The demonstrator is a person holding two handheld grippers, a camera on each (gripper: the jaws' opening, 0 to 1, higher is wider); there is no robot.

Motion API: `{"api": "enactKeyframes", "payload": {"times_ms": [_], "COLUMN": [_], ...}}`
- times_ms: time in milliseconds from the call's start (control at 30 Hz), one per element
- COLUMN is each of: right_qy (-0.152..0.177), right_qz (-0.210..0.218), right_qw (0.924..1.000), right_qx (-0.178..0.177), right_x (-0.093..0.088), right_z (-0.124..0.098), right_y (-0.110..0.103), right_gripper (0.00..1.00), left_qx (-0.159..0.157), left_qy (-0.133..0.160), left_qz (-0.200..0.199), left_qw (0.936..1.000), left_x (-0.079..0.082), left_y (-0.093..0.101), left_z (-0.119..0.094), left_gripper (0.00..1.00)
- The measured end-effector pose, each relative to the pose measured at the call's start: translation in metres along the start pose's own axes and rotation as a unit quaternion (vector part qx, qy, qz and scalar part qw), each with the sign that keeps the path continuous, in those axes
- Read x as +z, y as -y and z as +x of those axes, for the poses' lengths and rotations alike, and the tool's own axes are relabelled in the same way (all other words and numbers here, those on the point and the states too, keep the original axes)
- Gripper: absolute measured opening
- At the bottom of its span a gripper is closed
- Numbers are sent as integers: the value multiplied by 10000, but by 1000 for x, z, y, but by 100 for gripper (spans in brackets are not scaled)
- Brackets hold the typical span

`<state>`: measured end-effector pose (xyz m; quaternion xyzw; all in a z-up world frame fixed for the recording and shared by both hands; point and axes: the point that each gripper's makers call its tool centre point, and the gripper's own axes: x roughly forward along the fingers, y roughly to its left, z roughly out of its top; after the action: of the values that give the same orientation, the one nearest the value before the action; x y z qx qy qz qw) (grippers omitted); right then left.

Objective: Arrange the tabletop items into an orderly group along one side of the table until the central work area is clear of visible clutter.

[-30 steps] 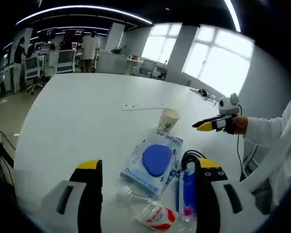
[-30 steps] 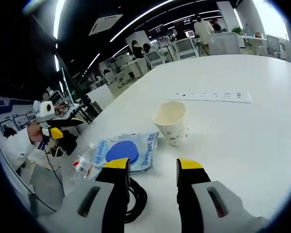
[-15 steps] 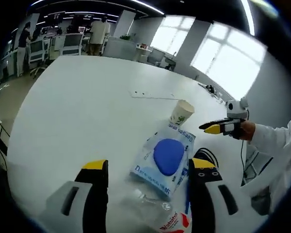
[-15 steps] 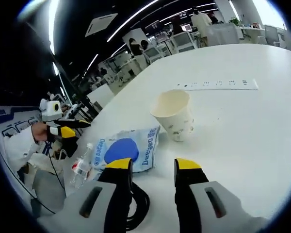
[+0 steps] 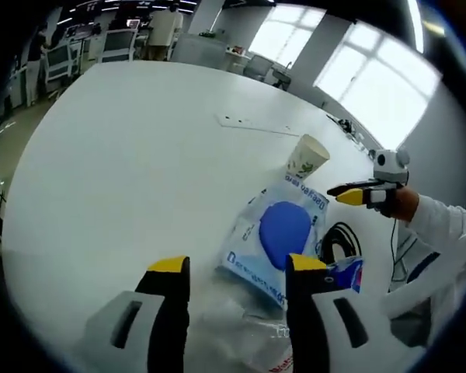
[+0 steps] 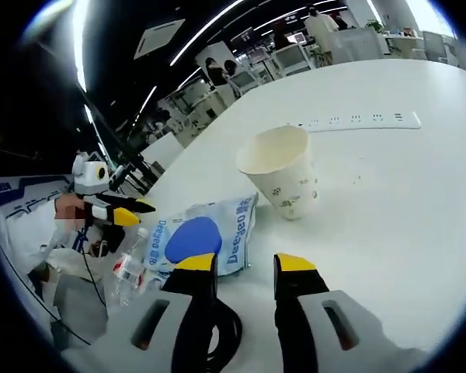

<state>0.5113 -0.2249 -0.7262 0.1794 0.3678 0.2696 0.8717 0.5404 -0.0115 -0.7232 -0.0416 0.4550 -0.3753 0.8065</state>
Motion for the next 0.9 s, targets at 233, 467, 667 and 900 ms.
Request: {"api": "enactKeyframes", "payload": {"times_ms": [233, 467, 667, 900], "right_qy": [-21, -54, -104, -88], "right_qz": [101, 164, 198, 224], "right_qw": [9999, 9998, 9995, 9994], "right_qx": [27, 94, 203, 230], "right_x": [-5, -7, -11, -12], "right_z": [5, 8, 11, 12], "right_y": [2, 1, -2, -2], "right_gripper": [24, 19, 10, 3], "left_qx": [106, 174, 128, 154], "left_qy": [-295, -585, -745, -801], "left_qz": [26, 182, 120, 79], "left_qw": [9995, 9980, 9971, 9966], "left_x": [-5, -12, -15, -14], "left_y": [-5, -9, -8, -10], "left_z": [8, 13, 18, 23], "left_gripper": [37, 23, 15, 12]}}
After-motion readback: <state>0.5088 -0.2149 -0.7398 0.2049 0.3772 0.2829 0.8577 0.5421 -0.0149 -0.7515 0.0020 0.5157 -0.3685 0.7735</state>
